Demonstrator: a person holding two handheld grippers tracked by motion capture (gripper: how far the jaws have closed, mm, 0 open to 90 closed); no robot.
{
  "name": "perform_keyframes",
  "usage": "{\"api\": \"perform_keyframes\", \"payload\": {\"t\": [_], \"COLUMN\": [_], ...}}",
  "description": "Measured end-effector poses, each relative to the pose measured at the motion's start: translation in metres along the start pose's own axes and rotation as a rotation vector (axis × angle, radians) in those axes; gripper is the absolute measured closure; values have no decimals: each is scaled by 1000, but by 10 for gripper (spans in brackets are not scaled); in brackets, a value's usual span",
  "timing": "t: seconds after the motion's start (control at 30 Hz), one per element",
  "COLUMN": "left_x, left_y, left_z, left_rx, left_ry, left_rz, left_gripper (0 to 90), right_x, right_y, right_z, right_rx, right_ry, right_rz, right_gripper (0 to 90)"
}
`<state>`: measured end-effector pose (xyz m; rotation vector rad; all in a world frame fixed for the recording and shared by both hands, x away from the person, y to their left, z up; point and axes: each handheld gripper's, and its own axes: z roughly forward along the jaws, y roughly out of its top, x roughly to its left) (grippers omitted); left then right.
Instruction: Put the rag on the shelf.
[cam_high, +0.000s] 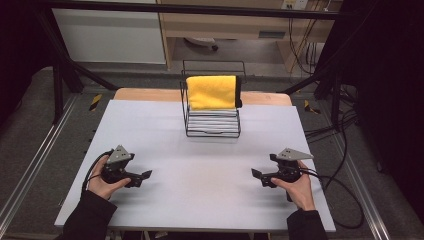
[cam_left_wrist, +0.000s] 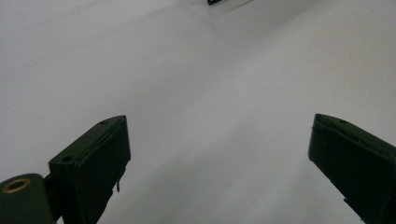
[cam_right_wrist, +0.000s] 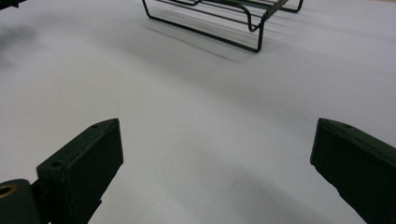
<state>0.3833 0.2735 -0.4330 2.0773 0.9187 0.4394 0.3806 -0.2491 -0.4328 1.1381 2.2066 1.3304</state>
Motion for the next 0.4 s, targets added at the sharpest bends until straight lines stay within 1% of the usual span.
{"api": "perform_keyframes", "payload": {"t": [0.03,0.1,0.17,0.27,0.4], "left_x": [0,1,0,0,0], "left_y": [-1,-3,-5,-8,-10], "left_z": [0,-1,-2,-2,-2], "left_rx": [1,8,2,4,6], "left_ry": [2,7,4,8,9], "left_rz": [3,4,5,8,-2], "left_gripper": [57,58,58,59,60], "right_x": [0,-2,-3,-4,-4], "right_y": [-3,-9,-13,-15,-15], "right_z": [-1,-2,-4,-7,-9], "right_rx": [7,13,26,19,21], "right_ry": [0,-3,-6,-4,0], "right_rz": [7,3,1,8,10], "right_gripper": [31,30,29,29,28]}}
